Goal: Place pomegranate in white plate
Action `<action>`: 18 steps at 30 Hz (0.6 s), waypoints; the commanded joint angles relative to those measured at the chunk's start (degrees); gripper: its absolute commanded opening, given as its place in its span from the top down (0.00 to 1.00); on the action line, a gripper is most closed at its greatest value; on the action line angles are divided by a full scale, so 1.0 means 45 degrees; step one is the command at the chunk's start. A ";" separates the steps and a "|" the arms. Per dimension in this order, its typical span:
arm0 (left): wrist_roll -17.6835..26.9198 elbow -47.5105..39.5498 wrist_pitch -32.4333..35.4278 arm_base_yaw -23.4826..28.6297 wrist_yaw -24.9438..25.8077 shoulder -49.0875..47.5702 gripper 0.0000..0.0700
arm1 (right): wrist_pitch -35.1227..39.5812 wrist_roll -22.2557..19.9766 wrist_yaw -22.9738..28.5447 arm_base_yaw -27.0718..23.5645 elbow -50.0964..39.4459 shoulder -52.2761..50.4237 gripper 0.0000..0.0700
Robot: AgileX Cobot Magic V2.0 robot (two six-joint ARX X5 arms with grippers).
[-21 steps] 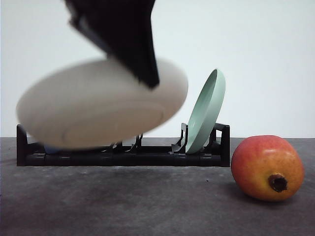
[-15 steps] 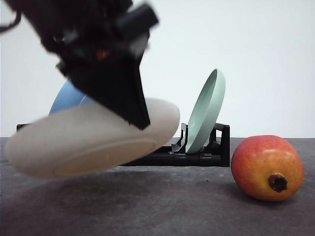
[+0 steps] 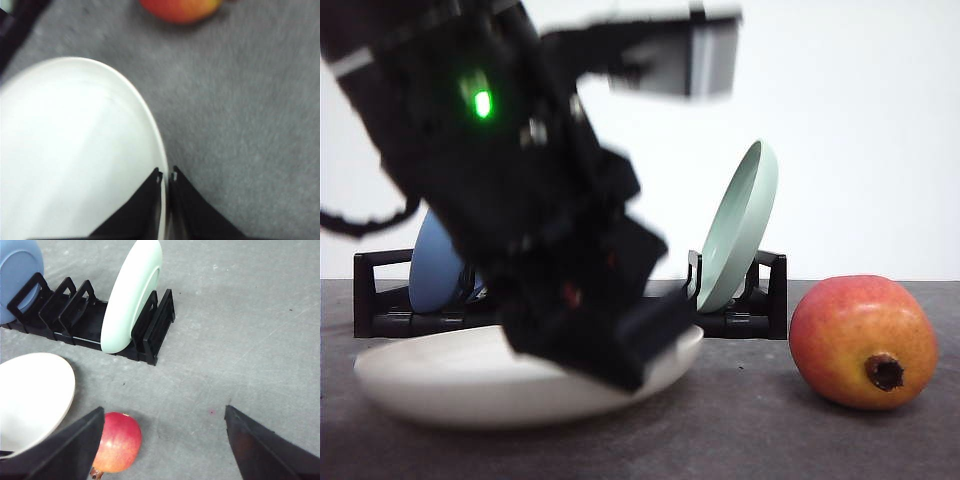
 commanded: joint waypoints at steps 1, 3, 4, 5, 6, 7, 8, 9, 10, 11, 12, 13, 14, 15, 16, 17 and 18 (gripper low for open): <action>0.0129 0.0049 0.0213 -0.0186 -0.0079 0.0351 0.98 | 0.0021 0.0136 -0.0010 0.0019 0.0257 0.0053 0.31; 0.0083 0.0049 0.0203 -0.0210 -0.0028 0.0513 0.98 | 0.0021 0.0136 -0.0010 0.0019 0.0257 0.0049 0.31; 0.0018 0.0049 0.0199 -0.0228 0.0068 0.0550 0.98 | 0.0021 0.0136 -0.0010 0.0019 0.0257 0.0053 0.31; -0.0046 0.0049 0.0199 -0.0233 0.0164 0.0550 0.96 | 0.0021 0.0136 -0.0014 0.0019 0.0257 0.0053 0.31; -0.0127 0.0049 0.0210 -0.0237 0.0264 0.0550 0.95 | 0.0021 0.0136 -0.0010 0.0019 0.0257 0.0053 0.31; -0.0262 0.0049 0.0229 -0.0237 0.0287 0.0550 0.94 | 0.0021 0.0136 -0.0010 0.0019 0.0257 0.0053 0.31; -0.0426 0.0049 0.0237 -0.0237 0.0287 0.0550 0.90 | 0.0021 0.0136 -0.0015 0.0019 0.0257 0.0053 0.31; -0.0531 0.0049 0.0233 -0.0237 0.0287 0.0545 0.83 | 0.0011 0.0136 -0.0015 0.0019 0.0257 0.0053 0.31; -0.0616 0.0054 0.0233 -0.0237 0.0287 0.0545 0.74 | 0.0000 0.0141 -0.0020 0.0019 0.0257 0.0053 0.31; -0.0651 0.0058 0.0232 -0.0237 0.0287 0.0545 0.65 | -0.0013 0.0146 -0.0029 0.0019 0.0257 0.0053 0.31; -0.0650 0.0059 0.0226 -0.0237 0.0287 0.0539 0.58 | -0.0029 0.0167 -0.0040 0.0019 0.0257 0.0053 0.31; -0.0712 0.0072 0.0203 -0.0237 0.0287 0.0518 0.53 | -0.0048 0.0192 -0.0053 0.0020 0.0257 0.0053 0.31; -0.0783 0.0108 0.0149 -0.0237 0.0286 0.0492 0.49 | -0.0062 0.0215 -0.0053 0.0024 0.0257 0.0053 0.31; -0.0831 0.0172 0.0091 -0.0237 0.0282 0.0487 0.48 | -0.0079 0.0260 -0.0054 0.0030 0.0257 0.0053 0.31; -0.0899 0.0261 0.0017 -0.0237 0.0281 0.0414 0.48 | -0.0114 0.0303 -0.0058 0.0037 0.0257 0.0054 0.31; -0.0952 0.0341 -0.0001 -0.0237 0.0272 0.0320 0.48 | -0.0154 0.0365 -0.0053 0.0064 0.0257 0.0059 0.31; -0.0986 0.0445 -0.0022 -0.0227 0.0277 0.0200 0.48 | -0.0200 0.0452 -0.0054 0.0100 0.0257 0.0095 0.31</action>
